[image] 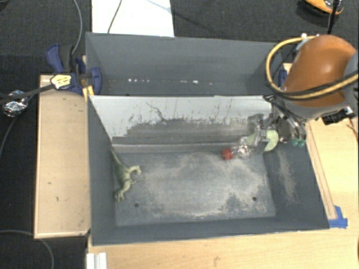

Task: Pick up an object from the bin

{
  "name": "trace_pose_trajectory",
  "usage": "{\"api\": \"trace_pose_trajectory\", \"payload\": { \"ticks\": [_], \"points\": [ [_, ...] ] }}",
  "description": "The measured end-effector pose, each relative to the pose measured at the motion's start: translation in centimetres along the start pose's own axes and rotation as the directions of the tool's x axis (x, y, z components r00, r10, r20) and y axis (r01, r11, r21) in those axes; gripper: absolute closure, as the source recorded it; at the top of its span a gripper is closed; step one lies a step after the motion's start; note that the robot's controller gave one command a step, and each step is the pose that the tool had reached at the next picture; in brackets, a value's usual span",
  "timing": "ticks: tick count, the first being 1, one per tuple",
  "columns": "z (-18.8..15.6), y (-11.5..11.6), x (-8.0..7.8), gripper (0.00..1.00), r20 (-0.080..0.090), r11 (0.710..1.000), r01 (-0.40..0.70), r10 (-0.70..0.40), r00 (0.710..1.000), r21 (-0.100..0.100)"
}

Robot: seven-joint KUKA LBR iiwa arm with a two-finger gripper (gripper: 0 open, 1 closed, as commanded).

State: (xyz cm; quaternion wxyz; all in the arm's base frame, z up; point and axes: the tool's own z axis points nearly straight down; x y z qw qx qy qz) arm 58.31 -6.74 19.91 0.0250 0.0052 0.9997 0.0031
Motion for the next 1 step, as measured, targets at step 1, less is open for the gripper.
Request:
{"api": "trace_pose_trajectory", "payload": {
  "ticks": [1],
  "points": [
    [0.03, 0.00, 0.02, 1.00, -0.001, 1.000, 0.000, 0.000, 1.000, 0.000]
  ]
}}
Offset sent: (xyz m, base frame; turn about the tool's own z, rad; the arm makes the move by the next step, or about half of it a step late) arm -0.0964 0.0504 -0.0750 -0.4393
